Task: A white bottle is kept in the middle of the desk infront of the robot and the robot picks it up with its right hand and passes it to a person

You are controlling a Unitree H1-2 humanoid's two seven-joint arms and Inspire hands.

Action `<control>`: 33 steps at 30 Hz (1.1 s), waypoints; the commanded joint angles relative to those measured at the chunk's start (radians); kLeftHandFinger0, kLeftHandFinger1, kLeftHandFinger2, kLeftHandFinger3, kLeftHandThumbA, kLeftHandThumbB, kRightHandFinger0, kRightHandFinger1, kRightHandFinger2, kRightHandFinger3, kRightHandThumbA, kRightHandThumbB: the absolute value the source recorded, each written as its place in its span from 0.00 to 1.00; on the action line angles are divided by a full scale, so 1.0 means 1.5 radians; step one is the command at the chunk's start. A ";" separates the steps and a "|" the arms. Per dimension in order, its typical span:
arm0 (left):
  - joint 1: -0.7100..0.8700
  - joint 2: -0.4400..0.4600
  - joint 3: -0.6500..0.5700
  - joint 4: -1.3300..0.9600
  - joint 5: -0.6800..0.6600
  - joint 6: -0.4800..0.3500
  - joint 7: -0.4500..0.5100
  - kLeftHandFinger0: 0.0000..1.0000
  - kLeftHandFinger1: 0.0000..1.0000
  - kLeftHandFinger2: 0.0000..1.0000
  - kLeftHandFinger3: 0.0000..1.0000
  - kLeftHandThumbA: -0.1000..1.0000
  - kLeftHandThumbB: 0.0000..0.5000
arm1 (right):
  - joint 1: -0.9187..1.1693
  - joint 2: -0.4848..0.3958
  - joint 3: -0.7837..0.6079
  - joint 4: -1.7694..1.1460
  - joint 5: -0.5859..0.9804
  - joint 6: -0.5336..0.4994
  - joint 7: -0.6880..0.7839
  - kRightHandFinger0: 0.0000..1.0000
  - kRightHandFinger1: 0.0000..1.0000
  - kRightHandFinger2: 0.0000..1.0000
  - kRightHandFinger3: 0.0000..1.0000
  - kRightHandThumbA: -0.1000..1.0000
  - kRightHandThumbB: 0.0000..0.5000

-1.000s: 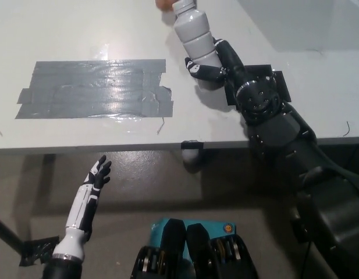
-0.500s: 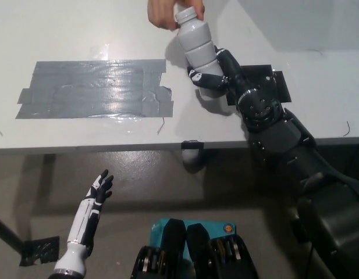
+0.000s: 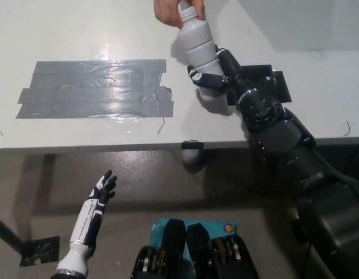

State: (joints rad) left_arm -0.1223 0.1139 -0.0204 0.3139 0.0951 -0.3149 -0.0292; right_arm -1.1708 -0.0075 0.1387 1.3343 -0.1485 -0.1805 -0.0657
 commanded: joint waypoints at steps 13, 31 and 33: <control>-0.002 0.007 -0.005 -0.014 0.008 -0.014 0.000 1.00 1.00 1.00 1.00 1.00 0.36 | 0.011 -0.025 -0.034 -0.051 0.020 -0.032 0.016 1.00 1.00 1.00 1.00 0.75 0.94; -0.026 0.009 0.005 0.001 -0.008 -0.009 0.000 1.00 1.00 1.00 1.00 0.98 0.39 | 0.429 -0.142 -0.048 -1.017 0.033 0.121 0.102 1.00 1.00 1.00 1.00 0.89 0.69; -0.028 0.008 0.006 0.003 -0.012 -0.008 -0.002 1.00 1.00 1.00 1.00 0.99 0.40 | 0.463 -0.146 -0.053 -1.071 0.041 0.118 0.101 1.00 1.00 1.00 1.00 0.88 0.66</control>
State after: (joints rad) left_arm -0.1224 0.1132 -0.0245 0.3245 0.0999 -0.3056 -0.0298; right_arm -0.7141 -0.0988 0.0942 0.6592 -0.1318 -0.1343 -0.0237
